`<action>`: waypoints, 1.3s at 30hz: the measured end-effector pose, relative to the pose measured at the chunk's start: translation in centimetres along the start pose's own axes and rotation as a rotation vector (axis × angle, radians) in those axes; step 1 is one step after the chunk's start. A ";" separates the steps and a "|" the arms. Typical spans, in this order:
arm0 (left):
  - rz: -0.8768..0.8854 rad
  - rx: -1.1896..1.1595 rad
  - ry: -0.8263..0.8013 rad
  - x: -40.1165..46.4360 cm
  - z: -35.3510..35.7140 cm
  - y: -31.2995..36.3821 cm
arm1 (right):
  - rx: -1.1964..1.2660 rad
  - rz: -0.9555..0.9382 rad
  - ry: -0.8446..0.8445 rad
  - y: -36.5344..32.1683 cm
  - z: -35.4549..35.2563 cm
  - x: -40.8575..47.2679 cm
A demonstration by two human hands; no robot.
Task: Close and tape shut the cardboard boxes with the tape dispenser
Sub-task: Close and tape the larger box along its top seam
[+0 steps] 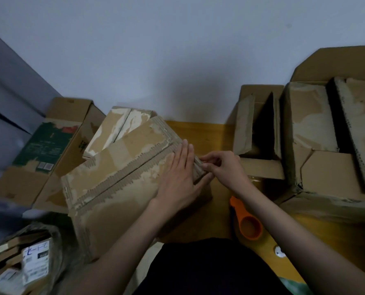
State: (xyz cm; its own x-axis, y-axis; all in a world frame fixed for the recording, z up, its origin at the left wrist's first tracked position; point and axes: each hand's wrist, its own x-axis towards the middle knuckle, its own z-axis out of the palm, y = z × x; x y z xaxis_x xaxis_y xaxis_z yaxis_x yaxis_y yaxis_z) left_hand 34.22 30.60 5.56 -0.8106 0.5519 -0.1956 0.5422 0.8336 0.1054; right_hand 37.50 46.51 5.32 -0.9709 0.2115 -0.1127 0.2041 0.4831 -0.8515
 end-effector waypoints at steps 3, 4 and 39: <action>0.047 -0.114 -0.010 0.1 -0.9 -1.1 | 0.012 -0.007 0.013 0.0 0.2 0.1; 0.045 -0.154 0.020 -0.1 -1.2 -1.9 | 0.005 -0.008 0.005 0.0 0.4 0.2; -0.067 -0.575 -0.108 -5.2 -1.9 -18.0 | -0.148 0.160 0.037 -3.7 1.4 -2.0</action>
State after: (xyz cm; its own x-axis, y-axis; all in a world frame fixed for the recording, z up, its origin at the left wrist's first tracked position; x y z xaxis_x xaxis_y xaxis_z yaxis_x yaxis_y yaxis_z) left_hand 28.22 12.76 6.50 -0.7954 0.5178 -0.3150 0.2594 0.7606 0.5952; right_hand 38.54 43.09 8.03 -0.9200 0.3249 -0.2194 0.3740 0.5600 -0.7392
